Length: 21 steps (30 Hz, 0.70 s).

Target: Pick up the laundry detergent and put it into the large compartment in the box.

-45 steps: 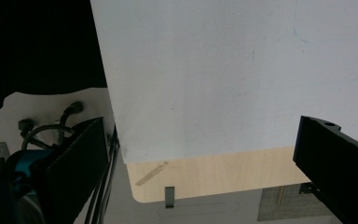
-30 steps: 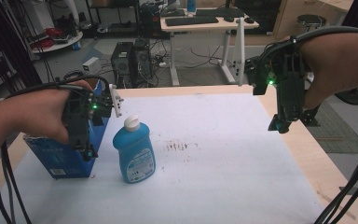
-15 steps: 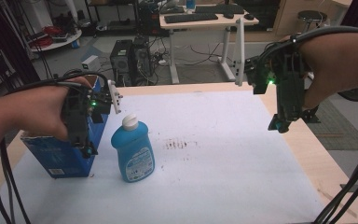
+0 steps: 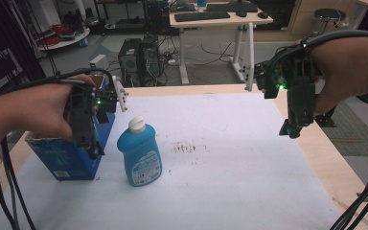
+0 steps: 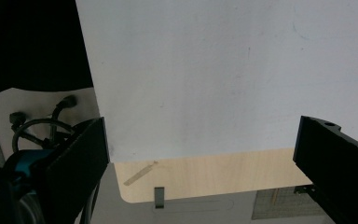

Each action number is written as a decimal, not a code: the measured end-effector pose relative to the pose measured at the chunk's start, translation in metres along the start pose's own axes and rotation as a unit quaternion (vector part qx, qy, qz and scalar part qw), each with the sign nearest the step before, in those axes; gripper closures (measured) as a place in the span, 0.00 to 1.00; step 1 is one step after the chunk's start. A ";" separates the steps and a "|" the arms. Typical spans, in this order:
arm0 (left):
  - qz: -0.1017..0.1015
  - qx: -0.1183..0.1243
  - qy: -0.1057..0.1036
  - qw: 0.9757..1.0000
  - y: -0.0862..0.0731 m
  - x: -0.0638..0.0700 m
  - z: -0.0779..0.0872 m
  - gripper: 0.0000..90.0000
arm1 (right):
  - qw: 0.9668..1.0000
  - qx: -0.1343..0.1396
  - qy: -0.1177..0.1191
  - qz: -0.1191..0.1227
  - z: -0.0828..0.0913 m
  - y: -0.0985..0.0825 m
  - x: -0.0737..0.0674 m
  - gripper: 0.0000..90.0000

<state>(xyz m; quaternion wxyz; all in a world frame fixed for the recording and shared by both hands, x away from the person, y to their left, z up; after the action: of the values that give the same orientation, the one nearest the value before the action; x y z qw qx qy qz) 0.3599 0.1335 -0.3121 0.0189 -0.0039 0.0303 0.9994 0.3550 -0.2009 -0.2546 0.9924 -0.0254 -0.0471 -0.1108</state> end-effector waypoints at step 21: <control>0.121 0.027 -0.024 0.992 0.028 0.009 0.012 0.02 | 1.000 0.005 -0.018 0.006 -0.001 -0.006 -0.005 0.03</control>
<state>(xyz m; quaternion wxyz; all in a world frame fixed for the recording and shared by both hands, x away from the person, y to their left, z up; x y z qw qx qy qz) 0.3498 0.1066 -0.2981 -0.1016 0.0240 0.0575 0.9929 0.3489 -0.2054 -0.2555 0.9922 -0.0231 -0.0656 -0.1037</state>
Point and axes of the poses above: each handheld gripper's, and its own axes: z roughly backward along the jaws, y roughly out of its top, x roughly to its right, the point moved 5 cm from there along -z, roughly forward along the jaws, and after that the axes turned 13 degrees about -z, right-handed, at the moved point
